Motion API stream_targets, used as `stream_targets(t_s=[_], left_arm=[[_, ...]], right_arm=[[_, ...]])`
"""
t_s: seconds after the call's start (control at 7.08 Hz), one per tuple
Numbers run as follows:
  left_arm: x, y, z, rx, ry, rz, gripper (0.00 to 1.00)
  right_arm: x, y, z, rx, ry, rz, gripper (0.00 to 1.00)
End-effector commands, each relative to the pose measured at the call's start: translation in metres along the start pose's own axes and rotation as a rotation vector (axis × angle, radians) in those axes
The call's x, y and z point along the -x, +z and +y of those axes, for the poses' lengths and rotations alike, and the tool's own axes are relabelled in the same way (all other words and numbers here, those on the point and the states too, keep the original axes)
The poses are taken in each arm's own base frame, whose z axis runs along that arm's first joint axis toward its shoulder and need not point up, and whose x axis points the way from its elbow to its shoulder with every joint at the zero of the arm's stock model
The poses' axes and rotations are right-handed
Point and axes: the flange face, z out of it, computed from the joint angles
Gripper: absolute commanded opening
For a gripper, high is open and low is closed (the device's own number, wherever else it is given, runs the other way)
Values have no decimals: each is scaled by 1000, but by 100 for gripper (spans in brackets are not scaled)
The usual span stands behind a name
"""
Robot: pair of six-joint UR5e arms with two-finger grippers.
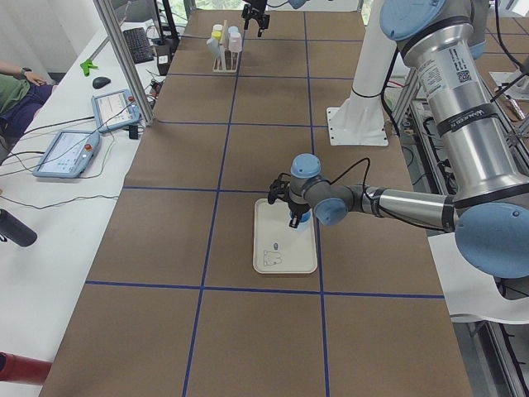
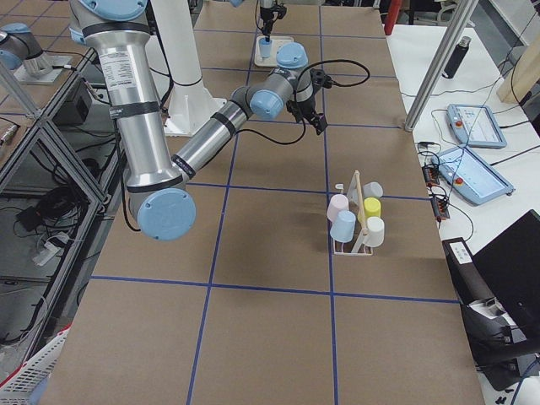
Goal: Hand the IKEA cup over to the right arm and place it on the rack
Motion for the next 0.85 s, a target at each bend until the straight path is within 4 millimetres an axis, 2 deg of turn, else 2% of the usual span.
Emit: stream_targets(t_s=[0.0, 0.14, 0.28, 0.42, 0.57, 0.71], left_arm=[[2, -33, -12, -35, -40, 52, 0], [1, -57, -25, -85, -57, 82, 0], [-6, -78, -47, -132, -63, 135, 0], [-26, -102, -71, -155, -171, 227, 0], [-75, -133, -104, -151, -283, 367, 0], [-111, -157, -128, -159, -328, 454, 0]], right_arm=[[4, 4, -3, -2, -9, -8, 99], [8, 9, -3, 2, -16, -17, 99], [13, 14, -9, -30, -43, -30, 99], [12, 22, -18, -79, -66, -40, 99], [20, 34, -30, -133, -93, -64, 99], [33, 46, -41, -199, -117, -93, 99]])
